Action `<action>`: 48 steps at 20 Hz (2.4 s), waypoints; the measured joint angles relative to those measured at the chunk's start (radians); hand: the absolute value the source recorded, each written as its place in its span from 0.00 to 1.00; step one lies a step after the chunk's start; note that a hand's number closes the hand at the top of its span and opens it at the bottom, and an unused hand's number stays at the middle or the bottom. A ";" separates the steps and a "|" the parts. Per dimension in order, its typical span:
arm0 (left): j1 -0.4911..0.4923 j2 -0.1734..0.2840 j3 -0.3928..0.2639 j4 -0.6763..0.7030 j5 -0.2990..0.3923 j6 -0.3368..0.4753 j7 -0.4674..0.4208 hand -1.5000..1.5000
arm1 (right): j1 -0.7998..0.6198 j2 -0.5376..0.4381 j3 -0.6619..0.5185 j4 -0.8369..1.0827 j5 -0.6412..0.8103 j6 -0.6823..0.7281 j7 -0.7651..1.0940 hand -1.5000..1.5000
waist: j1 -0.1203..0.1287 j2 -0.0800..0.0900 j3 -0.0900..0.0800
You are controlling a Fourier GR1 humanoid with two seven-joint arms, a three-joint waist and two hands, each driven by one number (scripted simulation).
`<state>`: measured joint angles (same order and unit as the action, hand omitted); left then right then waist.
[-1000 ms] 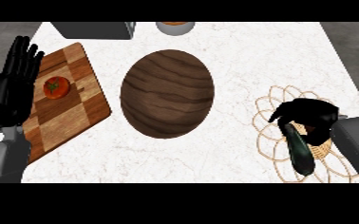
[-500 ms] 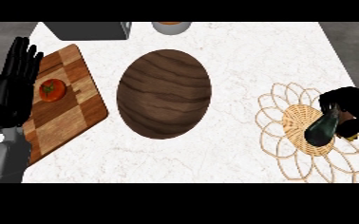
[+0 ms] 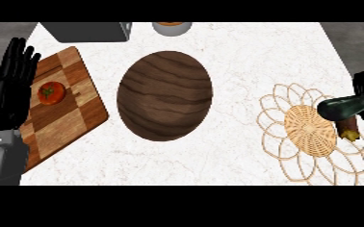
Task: Pick the eggplant from the placemat and place it in the bowl
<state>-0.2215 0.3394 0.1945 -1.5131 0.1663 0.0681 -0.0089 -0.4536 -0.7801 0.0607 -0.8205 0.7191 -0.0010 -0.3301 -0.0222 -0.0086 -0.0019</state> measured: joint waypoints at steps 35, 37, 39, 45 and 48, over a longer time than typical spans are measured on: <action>-0.036 -0.003 0.018 0.024 0.008 -0.055 -0.001 0.50 | -0.333 0.455 0.191 -0.827 -0.417 0.380 0.916 1.00 | 0.038 0.010 0.001; -0.042 -0.006 0.015 0.027 0.001 -0.051 -0.001 0.50 | -0.365 0.521 0.230 -0.767 -0.377 0.356 0.931 1.00 | 0.038 0.010 0.001; -0.037 -0.018 0.011 0.031 -0.004 -0.048 -0.009 0.50 | -0.375 0.574 0.268 -0.707 -0.324 0.321 0.924 1.00 | 0.038 0.010 0.001; -0.025 -0.034 0.003 0.021 -0.021 -0.037 -0.013 0.50 | -0.378 0.672 0.343 -0.522 -0.166 0.221 0.873 1.00 | 0.035 0.011 0.001; -0.030 -0.028 0.007 0.002 -0.016 -0.039 0.011 0.50 | -0.357 0.712 0.358 -0.415 -0.104 0.152 0.853 1.00 | 0.037 0.011 0.002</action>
<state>-0.2514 0.3112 0.2017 -1.5108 0.1503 0.0289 0.0020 -0.8107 -0.0683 0.4188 -1.2358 0.6156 0.1514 0.5232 0.0150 0.0028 -0.0003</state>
